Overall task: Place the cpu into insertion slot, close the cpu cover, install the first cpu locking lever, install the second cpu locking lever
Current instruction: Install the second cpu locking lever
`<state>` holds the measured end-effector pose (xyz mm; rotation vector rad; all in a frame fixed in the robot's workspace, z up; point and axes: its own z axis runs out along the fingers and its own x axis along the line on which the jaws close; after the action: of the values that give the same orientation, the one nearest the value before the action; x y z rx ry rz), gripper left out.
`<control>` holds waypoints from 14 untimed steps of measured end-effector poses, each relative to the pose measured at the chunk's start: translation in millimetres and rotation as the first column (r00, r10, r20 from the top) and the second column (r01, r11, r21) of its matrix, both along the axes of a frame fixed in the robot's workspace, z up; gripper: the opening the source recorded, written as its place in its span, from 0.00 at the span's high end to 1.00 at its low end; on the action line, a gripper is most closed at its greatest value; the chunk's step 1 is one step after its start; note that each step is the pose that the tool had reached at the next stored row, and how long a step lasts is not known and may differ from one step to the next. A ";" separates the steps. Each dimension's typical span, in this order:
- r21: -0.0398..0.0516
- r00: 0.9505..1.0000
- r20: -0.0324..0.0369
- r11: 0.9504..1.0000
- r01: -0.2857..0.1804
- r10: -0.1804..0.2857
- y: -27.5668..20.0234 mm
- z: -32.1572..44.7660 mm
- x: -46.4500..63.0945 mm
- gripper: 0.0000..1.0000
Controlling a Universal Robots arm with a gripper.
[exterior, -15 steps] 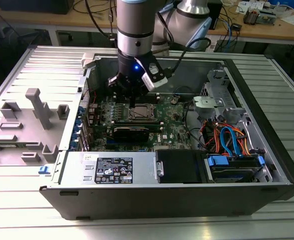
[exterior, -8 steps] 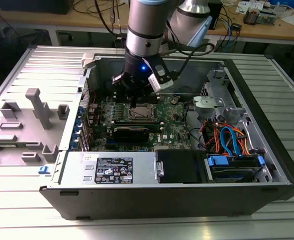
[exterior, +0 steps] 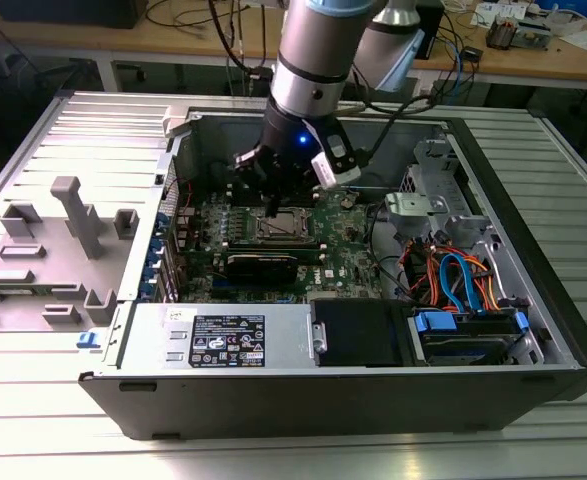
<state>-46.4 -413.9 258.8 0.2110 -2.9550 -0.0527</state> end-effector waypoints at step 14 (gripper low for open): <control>0.007 0.999 -0.036 1.000 0.000 0.000 -11.8 -20.9 -0.4 0.89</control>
<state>-46.9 -425.7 237.9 0.2087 -2.9194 -0.0669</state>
